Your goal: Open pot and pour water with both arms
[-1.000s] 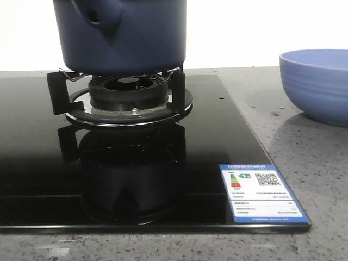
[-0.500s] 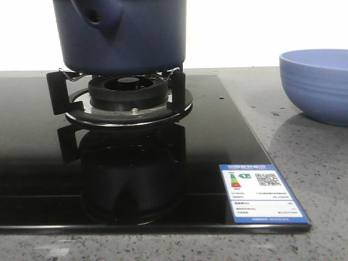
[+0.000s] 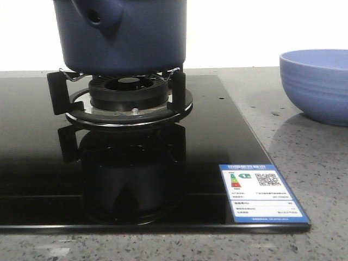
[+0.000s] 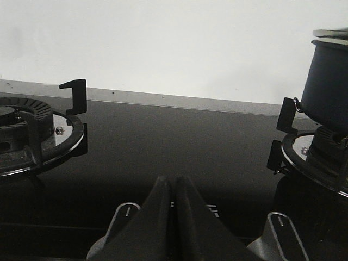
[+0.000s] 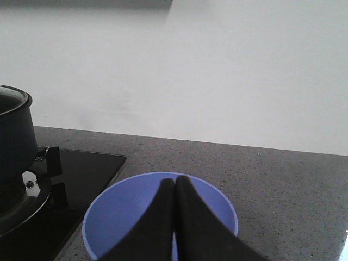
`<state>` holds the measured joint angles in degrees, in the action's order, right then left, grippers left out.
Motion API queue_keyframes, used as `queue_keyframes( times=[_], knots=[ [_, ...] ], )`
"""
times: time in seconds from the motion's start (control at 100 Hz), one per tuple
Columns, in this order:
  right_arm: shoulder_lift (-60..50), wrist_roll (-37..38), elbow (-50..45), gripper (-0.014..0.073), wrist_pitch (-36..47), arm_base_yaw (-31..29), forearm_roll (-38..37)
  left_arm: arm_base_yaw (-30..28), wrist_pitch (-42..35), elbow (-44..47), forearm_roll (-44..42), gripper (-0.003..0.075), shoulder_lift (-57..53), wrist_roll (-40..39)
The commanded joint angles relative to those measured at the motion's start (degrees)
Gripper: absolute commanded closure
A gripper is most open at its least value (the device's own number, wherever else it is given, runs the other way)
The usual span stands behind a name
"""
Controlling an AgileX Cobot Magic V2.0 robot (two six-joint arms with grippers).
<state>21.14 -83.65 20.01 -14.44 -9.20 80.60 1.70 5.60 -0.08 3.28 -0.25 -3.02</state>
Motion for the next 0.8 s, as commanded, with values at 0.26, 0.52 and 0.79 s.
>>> queue_keyframes(
  times=[0.26,0.52,0.79],
  knots=[
    [0.15,-0.57,1.47,0.0656,1.0,-0.01,1.46,0.56,-3.88,1.94,0.01,0.0741,-1.58,-0.52],
    [0.15,-0.57,1.47,0.0656,1.14,-0.01,1.46,0.56,-3.88,1.94,0.01,0.0741,-1.58,-0.52],
    [0.15,25.93,1.59,0.0656,3.79,-0.01,-22.75,0.56,-3.88,1.94,0.01,0.0741,-1.58,-0.52]
  ],
)
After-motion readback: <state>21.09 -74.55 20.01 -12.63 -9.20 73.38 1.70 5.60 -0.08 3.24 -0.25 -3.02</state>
